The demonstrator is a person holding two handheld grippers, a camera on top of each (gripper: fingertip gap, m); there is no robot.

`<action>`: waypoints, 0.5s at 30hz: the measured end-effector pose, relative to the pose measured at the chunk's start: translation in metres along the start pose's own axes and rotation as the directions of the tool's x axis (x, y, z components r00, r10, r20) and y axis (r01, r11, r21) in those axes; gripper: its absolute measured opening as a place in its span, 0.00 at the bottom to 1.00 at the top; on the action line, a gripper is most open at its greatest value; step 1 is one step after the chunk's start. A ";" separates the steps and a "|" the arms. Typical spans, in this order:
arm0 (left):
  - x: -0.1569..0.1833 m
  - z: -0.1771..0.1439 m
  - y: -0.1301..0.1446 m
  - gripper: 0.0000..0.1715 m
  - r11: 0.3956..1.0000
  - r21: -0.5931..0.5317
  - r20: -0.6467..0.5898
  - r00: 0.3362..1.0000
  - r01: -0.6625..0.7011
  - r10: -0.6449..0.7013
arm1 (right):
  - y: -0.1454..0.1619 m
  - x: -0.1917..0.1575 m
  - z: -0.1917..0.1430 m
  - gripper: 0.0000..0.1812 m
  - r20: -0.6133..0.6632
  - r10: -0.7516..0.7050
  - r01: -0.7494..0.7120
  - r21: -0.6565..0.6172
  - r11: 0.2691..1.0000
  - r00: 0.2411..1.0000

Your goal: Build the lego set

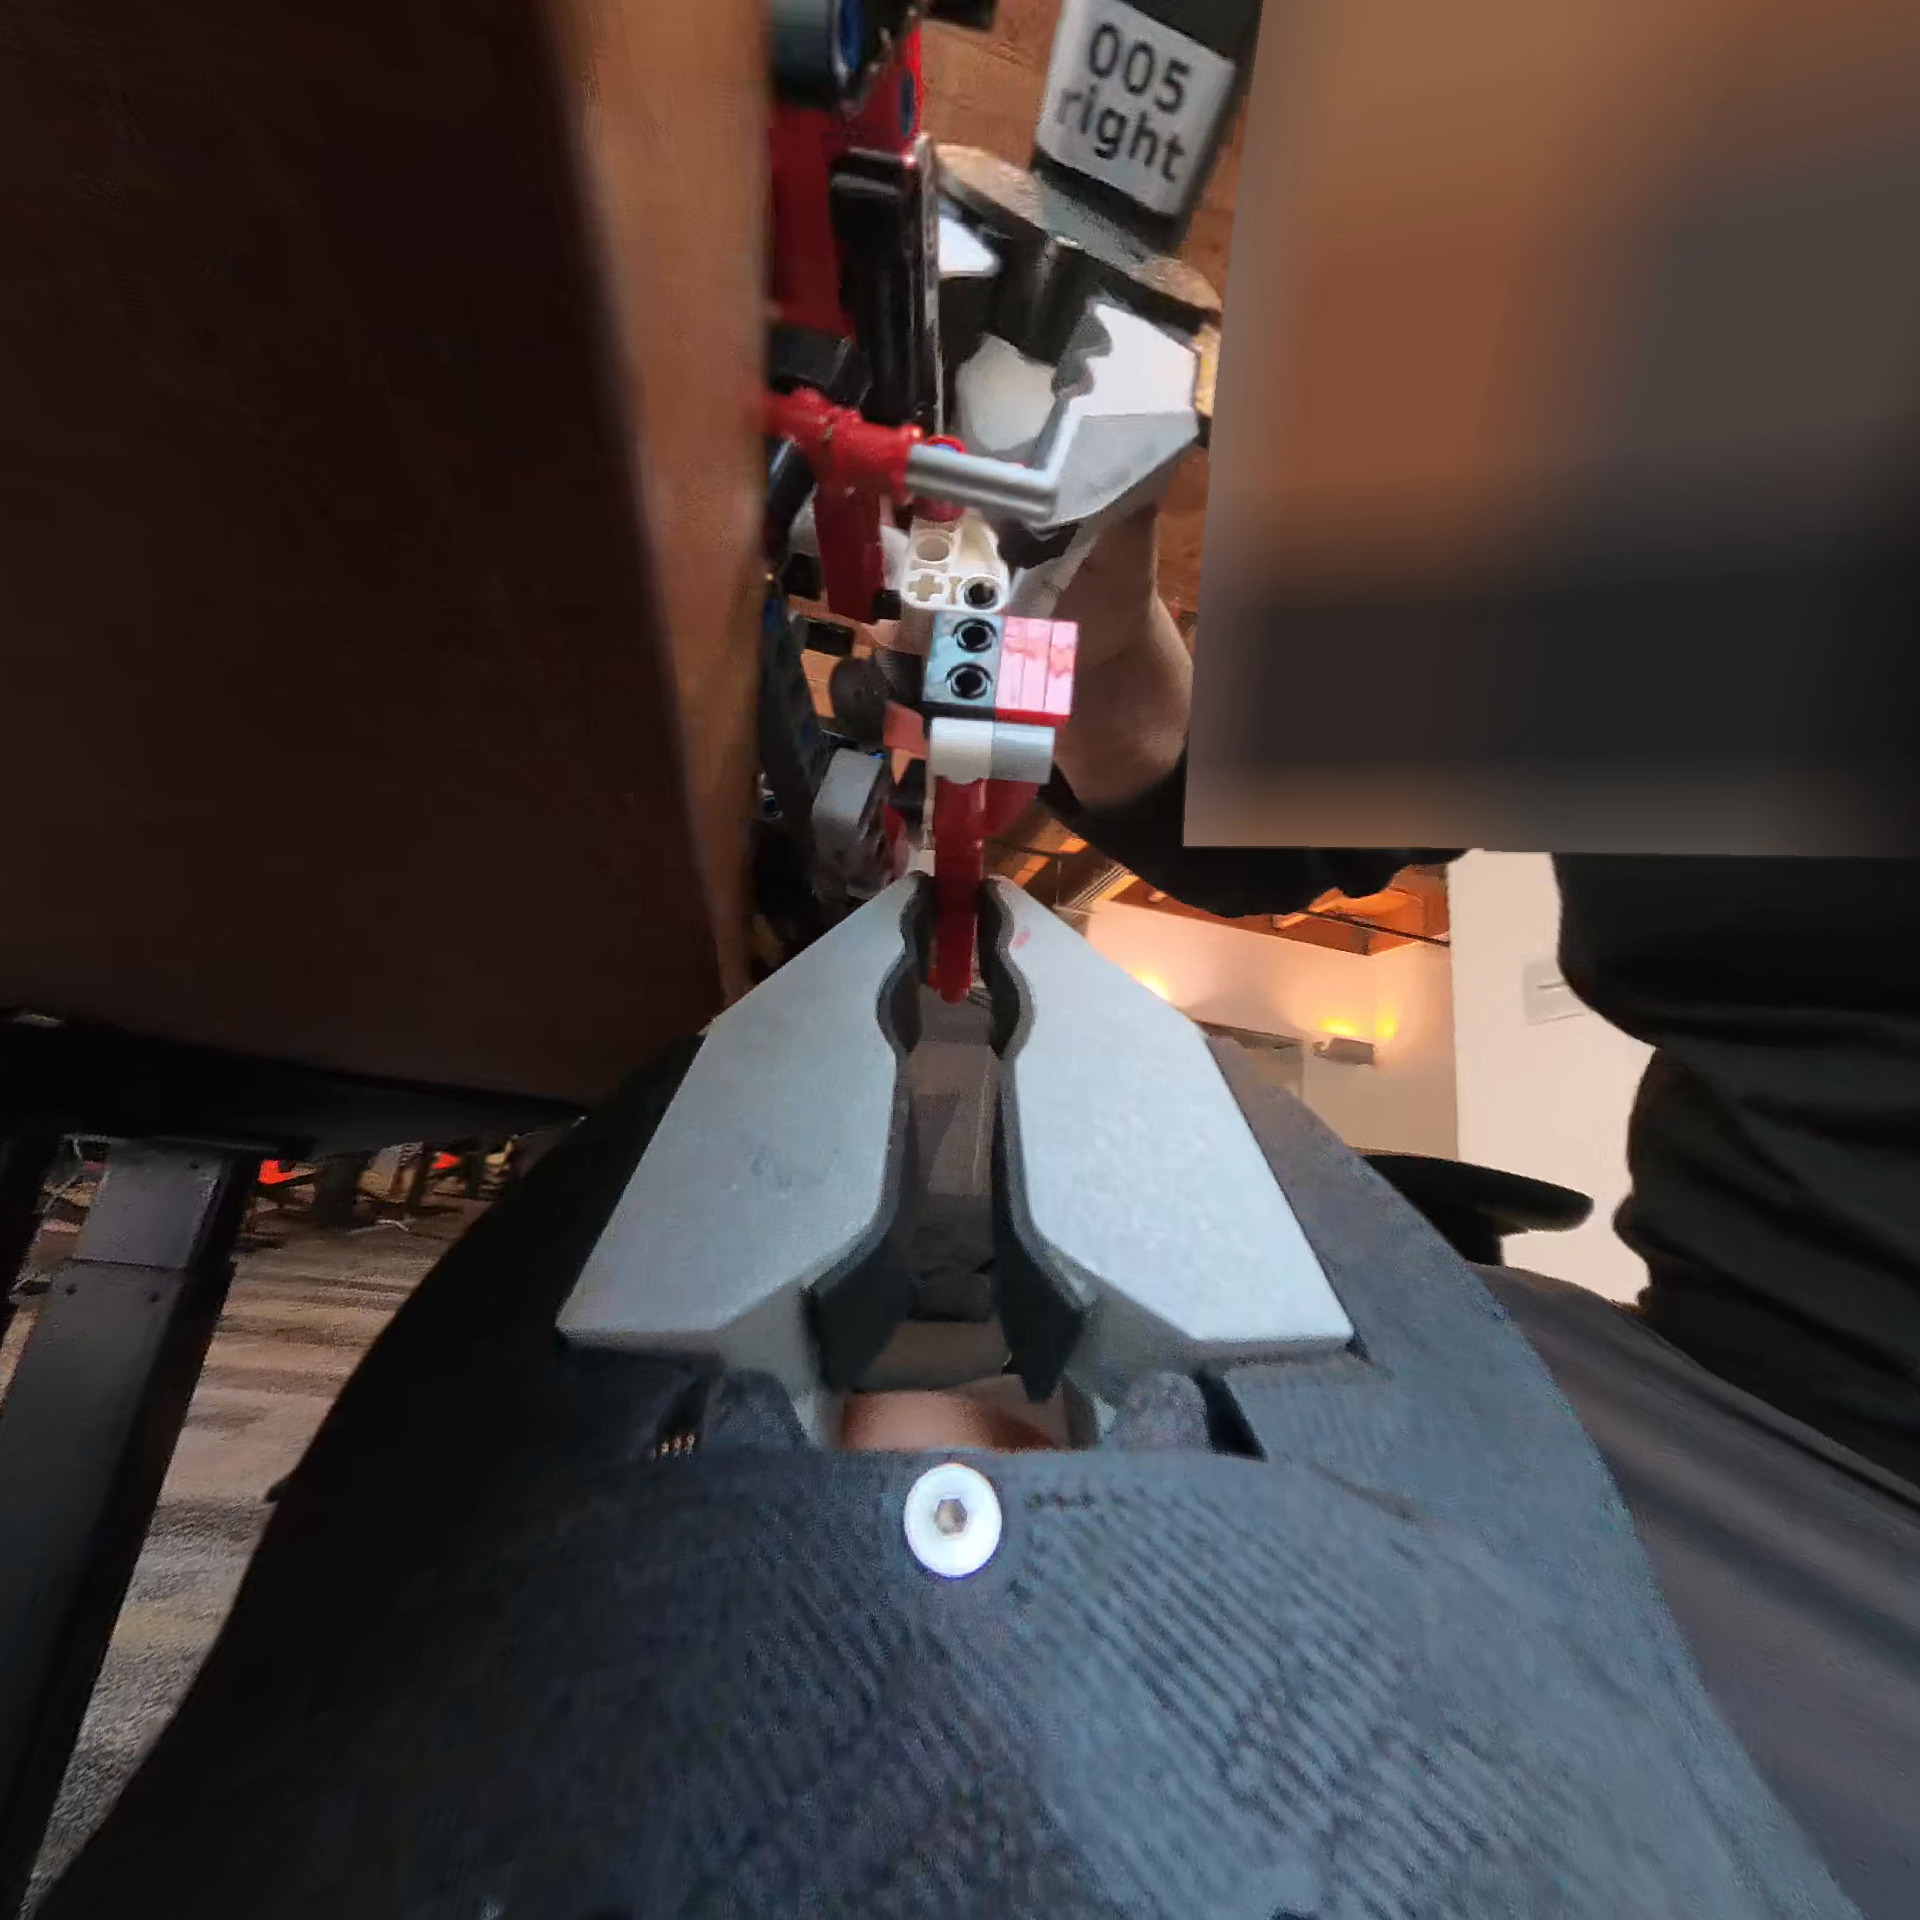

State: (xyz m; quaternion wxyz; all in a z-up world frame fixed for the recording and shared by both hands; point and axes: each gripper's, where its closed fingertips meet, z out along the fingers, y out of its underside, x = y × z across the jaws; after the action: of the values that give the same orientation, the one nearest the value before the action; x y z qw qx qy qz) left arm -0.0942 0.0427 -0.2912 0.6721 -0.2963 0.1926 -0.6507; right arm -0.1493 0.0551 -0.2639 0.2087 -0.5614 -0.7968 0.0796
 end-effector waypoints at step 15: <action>0.002 0.004 -0.006 0.03 0.996 0.003 -0.101 0.991 0.091 -0.090 | -0.005 -0.004 -0.008 0.15 0.284 0.121 -0.153 0.093 0.984 0.951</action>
State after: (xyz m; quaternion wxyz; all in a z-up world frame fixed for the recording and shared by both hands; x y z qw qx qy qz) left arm -0.0963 0.0410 -0.2844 0.6325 -0.2688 0.2102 -0.6953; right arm -0.1487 0.0489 -0.2563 0.1211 -0.5859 -0.7713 0.2171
